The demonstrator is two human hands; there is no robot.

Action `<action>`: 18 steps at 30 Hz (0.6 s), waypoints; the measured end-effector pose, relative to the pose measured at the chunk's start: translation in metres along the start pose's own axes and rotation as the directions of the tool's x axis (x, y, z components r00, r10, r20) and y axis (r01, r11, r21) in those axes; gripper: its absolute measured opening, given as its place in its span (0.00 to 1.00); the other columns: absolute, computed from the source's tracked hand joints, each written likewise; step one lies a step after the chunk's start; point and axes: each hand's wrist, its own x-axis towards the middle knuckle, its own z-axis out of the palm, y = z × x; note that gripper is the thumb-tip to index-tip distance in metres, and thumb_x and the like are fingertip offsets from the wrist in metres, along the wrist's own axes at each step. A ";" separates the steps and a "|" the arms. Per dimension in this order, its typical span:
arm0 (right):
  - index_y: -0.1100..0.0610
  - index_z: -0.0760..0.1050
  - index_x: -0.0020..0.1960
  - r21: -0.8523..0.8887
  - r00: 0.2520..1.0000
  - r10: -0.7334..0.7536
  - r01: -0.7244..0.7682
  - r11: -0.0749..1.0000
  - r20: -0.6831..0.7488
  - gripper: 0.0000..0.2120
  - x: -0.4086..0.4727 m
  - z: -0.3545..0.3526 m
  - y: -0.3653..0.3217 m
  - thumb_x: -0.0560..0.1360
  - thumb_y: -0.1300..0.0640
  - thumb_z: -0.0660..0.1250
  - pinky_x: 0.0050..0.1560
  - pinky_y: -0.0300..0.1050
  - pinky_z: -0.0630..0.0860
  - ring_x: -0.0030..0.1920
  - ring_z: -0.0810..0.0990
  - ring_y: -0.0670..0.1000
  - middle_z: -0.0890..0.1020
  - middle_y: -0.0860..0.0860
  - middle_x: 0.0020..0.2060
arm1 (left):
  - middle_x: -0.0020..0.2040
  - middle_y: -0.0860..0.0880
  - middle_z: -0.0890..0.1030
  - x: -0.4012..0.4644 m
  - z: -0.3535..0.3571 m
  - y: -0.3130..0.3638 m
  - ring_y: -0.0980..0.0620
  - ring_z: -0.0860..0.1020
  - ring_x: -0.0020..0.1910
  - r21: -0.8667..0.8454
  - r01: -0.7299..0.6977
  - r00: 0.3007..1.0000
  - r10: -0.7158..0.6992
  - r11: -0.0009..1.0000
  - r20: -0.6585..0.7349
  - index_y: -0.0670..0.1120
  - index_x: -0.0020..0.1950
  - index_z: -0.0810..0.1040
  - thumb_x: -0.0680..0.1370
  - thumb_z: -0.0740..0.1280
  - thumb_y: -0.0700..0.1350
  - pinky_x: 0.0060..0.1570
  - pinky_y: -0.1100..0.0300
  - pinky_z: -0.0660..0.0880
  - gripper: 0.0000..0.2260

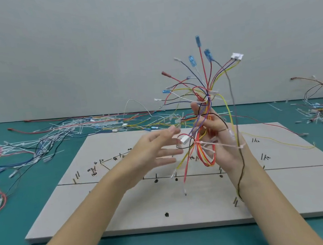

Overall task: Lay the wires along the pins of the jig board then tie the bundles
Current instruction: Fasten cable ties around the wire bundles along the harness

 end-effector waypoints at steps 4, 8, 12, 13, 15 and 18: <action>0.61 0.68 0.69 0.041 0.999 0.027 -0.028 0.999 0.021 0.26 -0.002 0.003 0.002 0.72 0.70 0.59 0.32 0.42 0.79 0.30 0.79 0.46 0.85 0.51 0.46 | 0.54 0.59 0.83 0.003 0.006 0.000 0.56 0.80 0.55 0.107 -0.002 0.999 0.006 0.994 -0.039 0.54 0.60 0.81 0.70 0.60 0.67 0.57 0.55 0.76 0.26; 0.56 0.68 0.69 -0.047 1.000 -0.006 0.005 0.999 -0.023 0.27 -0.001 0.009 0.002 0.73 0.72 0.58 0.32 0.37 0.77 0.30 0.78 0.46 0.85 0.51 0.46 | 0.58 0.59 0.81 0.003 0.008 0.008 0.63 0.74 0.62 0.239 -0.087 0.987 0.116 0.967 -0.109 0.52 0.62 0.80 0.70 0.52 0.71 0.65 0.55 0.67 0.34; 0.53 0.73 0.66 -0.337 0.979 -0.175 0.131 0.932 -0.104 0.25 -0.004 0.013 0.006 0.76 0.75 0.58 0.33 0.41 0.79 0.30 0.79 0.49 0.84 0.52 0.49 | 0.56 0.58 0.83 0.006 0.015 0.020 0.63 0.77 0.60 0.145 -0.217 0.972 0.228 0.965 -0.063 0.55 0.56 0.83 0.70 0.52 0.70 0.70 0.57 0.65 0.30; 0.52 0.72 0.67 -0.416 0.965 -0.232 0.162 0.895 -0.124 0.26 -0.005 0.014 0.008 0.76 0.74 0.58 0.34 0.42 0.79 0.31 0.79 0.49 0.84 0.51 0.48 | 0.55 0.57 0.84 0.007 0.018 0.023 0.62 0.79 0.58 0.093 -0.240 0.970 0.243 0.966 -0.024 0.56 0.53 0.83 0.71 0.53 0.69 0.66 0.61 0.69 0.27; 0.49 0.71 0.70 -0.561 0.926 -0.349 0.214 0.800 -0.143 0.29 -0.006 0.013 0.011 0.76 0.74 0.60 0.37 0.42 0.80 0.35 0.80 0.48 0.84 0.48 0.46 | 0.54 0.54 0.85 0.010 0.023 0.029 0.58 0.81 0.55 0.016 -0.256 0.966 0.256 0.967 0.026 0.55 0.53 0.83 0.71 0.58 0.67 0.59 0.63 0.75 0.23; 0.49 0.67 0.73 -0.668 0.908 -0.417 0.292 0.685 -0.030 0.30 -0.009 0.017 0.014 0.76 0.72 0.62 0.42 0.44 0.80 0.43 0.80 0.49 0.83 0.47 0.48 | 0.53 0.50 0.85 0.017 0.031 0.029 0.52 0.83 0.51 -0.052 -0.267 0.964 0.267 0.962 -0.011 0.49 0.63 0.77 0.72 0.68 0.56 0.54 0.58 0.80 0.21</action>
